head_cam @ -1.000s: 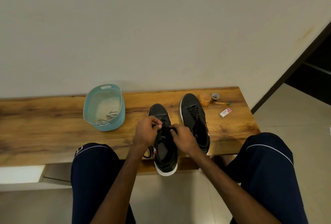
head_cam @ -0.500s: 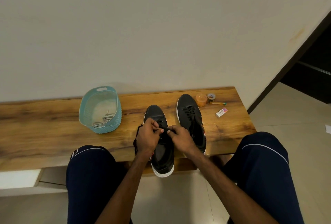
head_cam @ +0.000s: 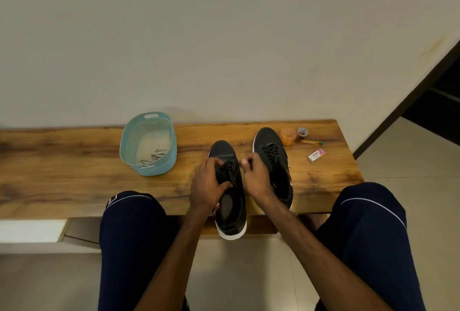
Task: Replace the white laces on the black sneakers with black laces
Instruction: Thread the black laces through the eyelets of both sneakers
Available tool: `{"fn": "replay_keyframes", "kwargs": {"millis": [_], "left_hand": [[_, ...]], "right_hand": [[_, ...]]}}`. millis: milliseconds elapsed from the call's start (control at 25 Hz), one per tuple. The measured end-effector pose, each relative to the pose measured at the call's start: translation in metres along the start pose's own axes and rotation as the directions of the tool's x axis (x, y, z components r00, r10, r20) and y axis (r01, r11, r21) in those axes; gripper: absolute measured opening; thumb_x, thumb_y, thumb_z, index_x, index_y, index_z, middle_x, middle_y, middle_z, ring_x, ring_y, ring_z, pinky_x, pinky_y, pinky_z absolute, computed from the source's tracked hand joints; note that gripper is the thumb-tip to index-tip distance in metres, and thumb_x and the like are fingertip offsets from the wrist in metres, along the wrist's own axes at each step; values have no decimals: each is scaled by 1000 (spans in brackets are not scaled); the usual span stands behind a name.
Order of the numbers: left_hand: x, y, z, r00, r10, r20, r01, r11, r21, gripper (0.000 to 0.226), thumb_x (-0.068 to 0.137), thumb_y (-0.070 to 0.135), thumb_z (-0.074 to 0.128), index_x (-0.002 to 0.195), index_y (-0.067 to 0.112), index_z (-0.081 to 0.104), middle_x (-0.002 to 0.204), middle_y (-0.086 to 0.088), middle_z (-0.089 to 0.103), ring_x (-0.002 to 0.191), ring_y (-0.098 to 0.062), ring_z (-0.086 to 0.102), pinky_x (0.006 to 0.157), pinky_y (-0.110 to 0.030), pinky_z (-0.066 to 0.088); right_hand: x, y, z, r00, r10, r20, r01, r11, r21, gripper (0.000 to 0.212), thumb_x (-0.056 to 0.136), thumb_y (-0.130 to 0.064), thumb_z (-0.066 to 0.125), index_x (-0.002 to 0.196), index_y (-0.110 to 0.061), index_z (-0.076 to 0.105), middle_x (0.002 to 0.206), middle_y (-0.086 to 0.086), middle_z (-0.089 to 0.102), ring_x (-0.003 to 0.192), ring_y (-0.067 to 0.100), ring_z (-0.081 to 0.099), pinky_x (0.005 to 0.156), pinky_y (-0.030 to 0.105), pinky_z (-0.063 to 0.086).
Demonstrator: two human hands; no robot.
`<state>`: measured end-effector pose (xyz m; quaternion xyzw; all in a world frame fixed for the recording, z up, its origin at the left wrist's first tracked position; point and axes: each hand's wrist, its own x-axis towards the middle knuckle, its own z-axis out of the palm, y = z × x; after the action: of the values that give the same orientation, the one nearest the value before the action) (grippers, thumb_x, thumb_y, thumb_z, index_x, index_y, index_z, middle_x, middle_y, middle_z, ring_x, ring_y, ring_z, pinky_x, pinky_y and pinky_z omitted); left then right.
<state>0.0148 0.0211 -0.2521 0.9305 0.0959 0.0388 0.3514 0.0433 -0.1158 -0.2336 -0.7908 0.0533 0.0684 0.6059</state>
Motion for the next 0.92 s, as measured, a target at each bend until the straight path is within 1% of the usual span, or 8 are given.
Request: {"fn": "replay_keyframes", "kwargs": {"millis": [120, 200, 320, 440, 560, 720, 840, 920], "left_hand": [[-1, -3, -2, 993, -116, -6, 116, 988, 99, 76, 64, 42, 88, 125, 20, 47, 125, -1, 49, 119, -21, 44, 91, -38, 47], [-4, -4, -1, 981, -196, -8, 196, 978, 75, 83, 65, 46, 87, 129, 16, 43, 130, -6, 47, 123, -24, 41, 93, -40, 46], [-14, -4, 3, 958, -286, -34, 285, 958, -35, 95, 65, 48, 88, 135, 8, 38, 133, -13, 45, 123, -29, 44, 94, -40, 48], [-21, -7, 2, 939, -339, -55, 332, 937, -112, 104, 63, 46, 90, 138, 5, 31, 136, -17, 42, 121, -31, 49, 93, -41, 50], [-24, -10, 2, 924, -383, 5, 377, 908, -184, 103, 66, 46, 88, 139, 9, 24, 135, -16, 51, 118, -30, 57, 88, -38, 51], [-26, -9, 1, 925, -380, 8, 374, 908, -187, 99, 66, 46, 88, 135, 11, 27, 130, -13, 55, 112, -28, 59, 87, -41, 53], [-24, -8, 3, 938, -345, -37, 336, 929, -155, 96, 62, 42, 91, 131, 7, 34, 130, -13, 44, 113, -28, 53, 87, -42, 53], [-23, -7, 5, 926, -373, 58, 377, 907, -188, 90, 68, 44, 87, 132, 7, 35, 129, -13, 50, 114, -30, 56, 89, -45, 53]], "right_hand": [[5, -38, -43, 992, -124, 27, 66, 680, 730, 12, 106, -20, 41, 101, -16, 52, 80, 1, 66, 73, 14, 65, 74, 32, 58], [9, -44, -72, 975, -221, 29, 119, 629, 768, 10, 103, -24, 48, 99, -19, 55, 73, -3, 61, 58, 7, 55, 54, 21, 49], [6, -21, -69, 969, -229, 91, 233, 972, -37, 13, 101, -26, 55, 104, -16, 62, 89, -7, 65, 78, 5, 60, 70, 25, 48], [-5, 10, -27, 926, -153, 346, 347, 710, -612, 20, 102, -31, 51, 114, -18, 61, 110, -2, 61, 100, 17, 60, 85, 35, 50], [-9, 11, -14, 939, -194, 285, 342, 634, -693, 11, 101, -27, 52, 104, -21, 60, 104, -2, 63, 95, 18, 63, 79, 36, 51], [-8, -16, -47, 947, -320, 11, 317, 935, -160, 10, 97, -17, 60, 93, -22, 67, 88, -11, 68, 87, 6, 64, 78, 23, 50], [-8, -37, -76, 947, -307, -94, 315, 834, 453, 16, 98, -14, 57, 94, -20, 71, 94, -2, 71, 80, 6, 64, 67, 17, 52], [-8, -36, -84, 961, -274, -26, 249, 824, 508, 24, 98, -20, 53, 83, -21, 72, 101, 14, 71, 70, 8, 60, 54, 16, 47]]}}
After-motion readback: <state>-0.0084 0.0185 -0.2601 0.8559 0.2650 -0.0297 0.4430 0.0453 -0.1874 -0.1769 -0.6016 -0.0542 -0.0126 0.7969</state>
